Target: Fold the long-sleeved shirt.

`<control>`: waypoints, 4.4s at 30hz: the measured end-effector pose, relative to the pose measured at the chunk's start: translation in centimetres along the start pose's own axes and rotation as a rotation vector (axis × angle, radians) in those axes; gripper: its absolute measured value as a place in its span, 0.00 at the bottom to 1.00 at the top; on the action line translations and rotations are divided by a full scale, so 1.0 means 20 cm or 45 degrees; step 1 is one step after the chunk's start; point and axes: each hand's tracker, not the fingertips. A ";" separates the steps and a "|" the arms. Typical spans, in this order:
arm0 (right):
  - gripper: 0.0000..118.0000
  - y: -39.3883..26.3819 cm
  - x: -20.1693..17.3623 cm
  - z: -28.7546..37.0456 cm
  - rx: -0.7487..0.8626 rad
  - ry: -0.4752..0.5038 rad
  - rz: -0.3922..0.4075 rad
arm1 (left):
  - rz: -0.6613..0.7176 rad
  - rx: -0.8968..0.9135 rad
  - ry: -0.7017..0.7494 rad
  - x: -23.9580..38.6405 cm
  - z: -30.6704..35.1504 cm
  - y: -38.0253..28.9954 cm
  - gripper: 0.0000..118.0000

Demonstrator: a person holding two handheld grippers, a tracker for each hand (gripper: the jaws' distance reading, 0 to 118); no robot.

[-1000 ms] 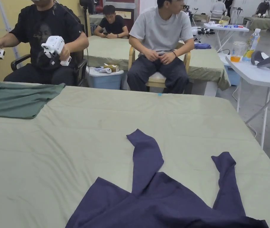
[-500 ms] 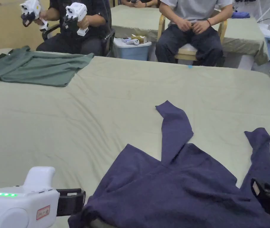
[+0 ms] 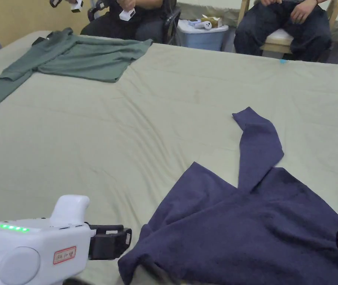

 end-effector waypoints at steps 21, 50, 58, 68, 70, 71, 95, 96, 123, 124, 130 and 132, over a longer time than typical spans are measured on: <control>1.00 0.44 0.22 -0.87 -0.185 -0.045 0.276 | -0.315 -0.390 -0.093 0.08 -0.42 -0.01 0.09; 0.12 1.01 0.33 0.31 0.588 -0.349 0.340 | -0.392 0.374 0.089 0.45 0.14 0.75 0.07; 0.12 1.45 0.32 0.95 0.931 -0.601 0.282 | -0.395 0.886 0.121 0.89 0.75 1.40 0.07; 0.12 1.99 0.30 1.40 1.131 -0.780 0.174 | -0.328 1.055 0.115 1.17 1.23 1.93 0.07; 0.12 2.10 0.35 1.40 1.141 -0.813 0.151 | -0.332 1.059 0.136 1.19 1.23 2.06 0.07; 0.12 2.15 0.35 1.40 1.137 -0.822 0.151 | -0.338 1.066 0.179 1.20 1.24 2.10 0.07; 0.12 3.34 0.45 0.87 1.305 -1.102 0.250 | -0.283 1.228 0.415 1.42 0.97 3.17 0.07; 0.12 3.38 0.47 0.86 1.286 -1.087 0.230 | -0.280 1.243 0.409 1.42 0.96 3.20 0.07; 0.12 2.37 0.89 -0.07 0.950 -0.719 0.080 | -0.342 1.063 0.360 1.23 -0.13 2.55 0.07; 0.12 2.24 0.88 -0.07 0.921 -0.697 0.061 | -0.356 1.047 0.358 1.21 -0.15 2.45 0.07; 0.12 1.55 0.77 -0.05 0.734 -0.579 0.091 | -0.431 0.887 0.350 1.01 -0.21 1.81 0.07; 0.12 1.31 0.69 -0.02 0.631 -0.581 0.066 | -0.374 0.761 0.247 0.92 -0.20 1.54 0.07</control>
